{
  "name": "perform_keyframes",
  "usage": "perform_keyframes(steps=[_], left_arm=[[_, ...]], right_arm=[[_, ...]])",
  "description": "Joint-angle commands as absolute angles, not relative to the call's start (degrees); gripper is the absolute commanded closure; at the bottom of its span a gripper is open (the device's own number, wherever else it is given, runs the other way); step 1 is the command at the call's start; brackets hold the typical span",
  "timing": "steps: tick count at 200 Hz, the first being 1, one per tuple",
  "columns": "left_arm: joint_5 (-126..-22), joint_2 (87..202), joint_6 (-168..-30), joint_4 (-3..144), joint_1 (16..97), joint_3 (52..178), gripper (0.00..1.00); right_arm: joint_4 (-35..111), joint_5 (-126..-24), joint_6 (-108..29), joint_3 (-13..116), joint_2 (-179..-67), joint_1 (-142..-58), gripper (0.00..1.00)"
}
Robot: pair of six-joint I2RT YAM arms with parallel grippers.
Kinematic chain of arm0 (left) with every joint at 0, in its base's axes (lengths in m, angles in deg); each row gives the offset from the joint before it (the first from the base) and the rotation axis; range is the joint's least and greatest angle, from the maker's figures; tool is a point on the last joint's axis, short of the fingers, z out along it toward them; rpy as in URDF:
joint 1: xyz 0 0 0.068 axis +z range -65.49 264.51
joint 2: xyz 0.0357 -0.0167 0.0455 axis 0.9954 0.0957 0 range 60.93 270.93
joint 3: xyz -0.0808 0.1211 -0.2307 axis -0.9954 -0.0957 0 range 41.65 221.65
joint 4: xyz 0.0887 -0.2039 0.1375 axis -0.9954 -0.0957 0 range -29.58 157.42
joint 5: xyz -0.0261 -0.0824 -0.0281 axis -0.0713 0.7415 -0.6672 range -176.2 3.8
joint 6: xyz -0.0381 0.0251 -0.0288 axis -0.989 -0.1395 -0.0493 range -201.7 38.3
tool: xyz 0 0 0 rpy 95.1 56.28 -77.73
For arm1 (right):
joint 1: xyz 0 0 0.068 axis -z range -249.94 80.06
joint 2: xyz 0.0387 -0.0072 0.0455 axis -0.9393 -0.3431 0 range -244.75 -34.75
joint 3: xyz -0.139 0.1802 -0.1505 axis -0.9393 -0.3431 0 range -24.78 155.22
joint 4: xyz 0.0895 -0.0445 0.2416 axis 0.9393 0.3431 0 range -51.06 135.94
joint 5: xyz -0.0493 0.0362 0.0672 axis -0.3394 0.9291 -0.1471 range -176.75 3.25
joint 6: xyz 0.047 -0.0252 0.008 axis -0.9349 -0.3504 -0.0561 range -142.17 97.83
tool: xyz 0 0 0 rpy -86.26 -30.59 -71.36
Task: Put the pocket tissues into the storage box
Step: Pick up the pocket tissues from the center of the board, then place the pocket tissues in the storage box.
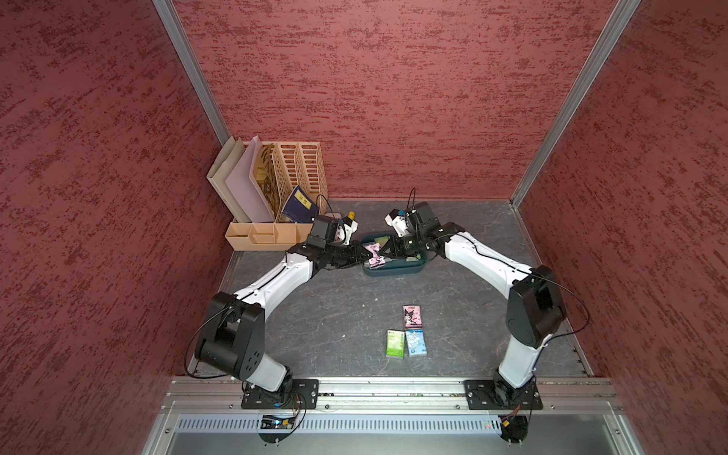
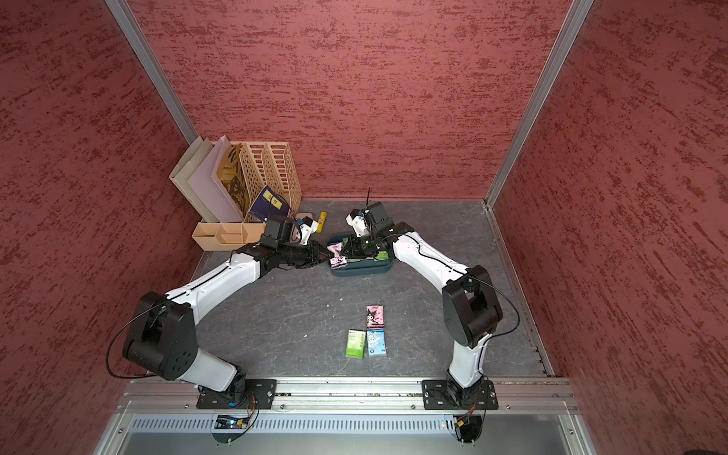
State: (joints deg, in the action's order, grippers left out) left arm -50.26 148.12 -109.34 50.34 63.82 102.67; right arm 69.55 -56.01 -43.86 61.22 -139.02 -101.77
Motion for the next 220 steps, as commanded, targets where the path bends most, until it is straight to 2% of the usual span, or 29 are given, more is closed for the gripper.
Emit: perform_keyframes(steps=[1,45,93,134,220], left_arm=[[-49.61,145.75,-108.16,51.72,63.62,102.3,0.0],[-55.12,144.51,-107.76,50.49,64.19,102.23,0.0],[-56.8,144.03,-108.33,54.32,65.55,101.7,0.0],[-56.14,145.63,-108.85,53.96,65.81,103.11,0.0],[-56.93,143.43,-106.75,50.69,65.43,102.1,0.0]], right_arm=[[68.71,-58.06,-44.06,62.54,-139.01,-102.41,1.0],[72.55,-62.43,-41.24,64.33,-138.26,-100.66,1.0],[78.98,-66.29,-38.32,66.48,-138.49,-92.38,1.0],[82.05,-68.99,-35.68,69.78,-142.65,-87.88,1.0],[82.87,-70.3,-32.76,77.13,-152.87,-86.11,1.0]])
